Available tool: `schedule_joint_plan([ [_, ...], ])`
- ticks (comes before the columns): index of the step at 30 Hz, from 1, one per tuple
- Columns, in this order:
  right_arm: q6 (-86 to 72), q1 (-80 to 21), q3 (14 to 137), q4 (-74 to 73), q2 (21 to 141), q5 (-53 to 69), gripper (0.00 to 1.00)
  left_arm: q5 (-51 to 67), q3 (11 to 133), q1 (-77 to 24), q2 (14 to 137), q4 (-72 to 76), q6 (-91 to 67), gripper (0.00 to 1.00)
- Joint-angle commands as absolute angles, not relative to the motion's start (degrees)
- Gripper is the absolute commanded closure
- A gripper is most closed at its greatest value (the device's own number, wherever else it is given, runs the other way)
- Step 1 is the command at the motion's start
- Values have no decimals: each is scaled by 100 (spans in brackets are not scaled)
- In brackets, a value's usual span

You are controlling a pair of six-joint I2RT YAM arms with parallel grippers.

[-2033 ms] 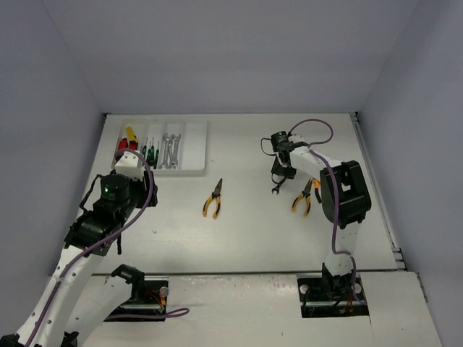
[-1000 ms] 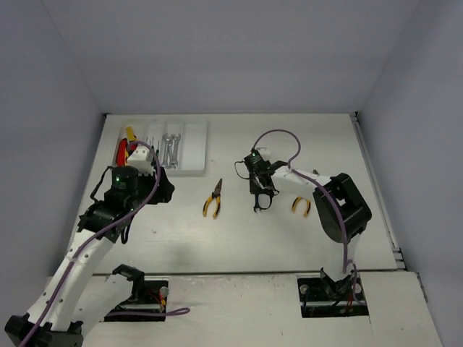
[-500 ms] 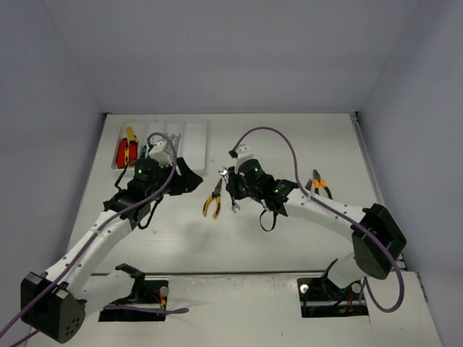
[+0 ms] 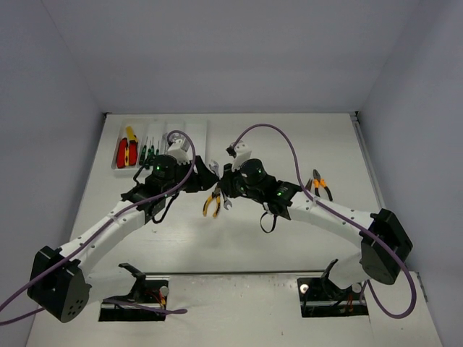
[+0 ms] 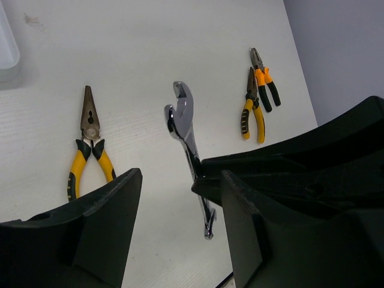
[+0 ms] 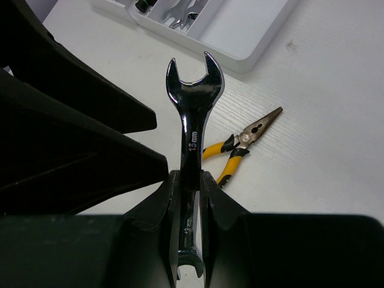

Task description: Sort the tools into containers

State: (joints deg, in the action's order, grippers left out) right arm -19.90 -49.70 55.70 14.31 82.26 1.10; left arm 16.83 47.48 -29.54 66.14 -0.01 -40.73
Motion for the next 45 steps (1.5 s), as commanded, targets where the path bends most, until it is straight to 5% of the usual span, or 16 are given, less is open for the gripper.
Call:
schedule_joint_plan([
  [1, -2065, -5052, 5569, 2117, 7880, 228, 100, 1566, 5131, -3062, 6629, 755, -4120, 48],
  [12, -2083, -5045, 5475, 2276, 7752, 219, 100, 1432, 5247, -3156, 6997, 950, -4175, 66],
  [21, -2060, -5054, 5423, 2329, 7696, 211, 99, 1468, 5393, -3188, 7175, 1063, -3976, 99],
  [22, -2046, -5053, 5403, 2328, 7686, 192, 96, 1468, 5407, -3180, 7184, 1063, -3959, 100],
  [27, -1920, -4986, 5279, 2295, 7571, 106, 38, 1577, 5573, -2946, 7344, 923, -3833, 100],
  [30, -1789, -4901, 5051, 2196, 7325, 92, 22, 1525, 5937, -2471, 7568, 136, -3488, 100],
  [45, -1516, -4128, 3703, 1312, 5664, 26, 18, 1358, 10464, -419, 11258, -3213, -867, 100],
])
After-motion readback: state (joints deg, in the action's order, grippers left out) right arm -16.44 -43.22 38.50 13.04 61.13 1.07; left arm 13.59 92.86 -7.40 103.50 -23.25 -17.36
